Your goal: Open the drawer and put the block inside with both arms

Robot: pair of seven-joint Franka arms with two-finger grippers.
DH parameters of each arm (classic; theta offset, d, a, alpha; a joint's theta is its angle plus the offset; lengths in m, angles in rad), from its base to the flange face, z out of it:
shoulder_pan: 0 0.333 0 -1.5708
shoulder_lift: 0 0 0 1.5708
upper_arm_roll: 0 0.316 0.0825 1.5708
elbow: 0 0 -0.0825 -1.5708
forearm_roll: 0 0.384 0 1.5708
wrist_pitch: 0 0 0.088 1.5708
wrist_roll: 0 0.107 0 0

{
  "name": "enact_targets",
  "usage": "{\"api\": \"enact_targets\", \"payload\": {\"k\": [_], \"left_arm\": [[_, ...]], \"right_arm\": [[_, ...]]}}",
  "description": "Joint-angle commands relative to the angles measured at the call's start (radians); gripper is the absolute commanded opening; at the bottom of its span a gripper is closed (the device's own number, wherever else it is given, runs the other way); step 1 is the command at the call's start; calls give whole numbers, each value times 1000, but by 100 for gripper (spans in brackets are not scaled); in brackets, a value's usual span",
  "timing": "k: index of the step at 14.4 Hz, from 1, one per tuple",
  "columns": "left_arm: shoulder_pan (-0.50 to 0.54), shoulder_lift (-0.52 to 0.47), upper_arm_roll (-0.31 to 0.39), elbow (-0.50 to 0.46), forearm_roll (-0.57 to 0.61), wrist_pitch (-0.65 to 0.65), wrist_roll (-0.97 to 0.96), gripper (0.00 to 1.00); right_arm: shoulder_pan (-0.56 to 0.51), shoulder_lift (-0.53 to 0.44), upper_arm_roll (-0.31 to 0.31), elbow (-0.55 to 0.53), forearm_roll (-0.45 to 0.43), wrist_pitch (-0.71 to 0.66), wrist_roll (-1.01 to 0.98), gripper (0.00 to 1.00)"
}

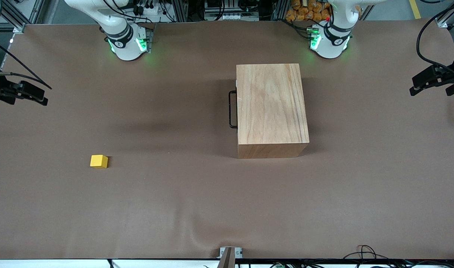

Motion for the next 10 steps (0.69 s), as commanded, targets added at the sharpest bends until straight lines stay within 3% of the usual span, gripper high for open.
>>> {"api": "enact_targets", "payload": {"k": [1, 10], "left_arm": [[9, -1, -5, 8, -17, -23, 9, 100], [12, 0, -4, 11, -16, -23, 11, 100]], "right_arm": [[3, 25, 0, 54, -28, -16, 8, 100], [-13, 33, -6, 77, -31, -16, 8, 100]]}}
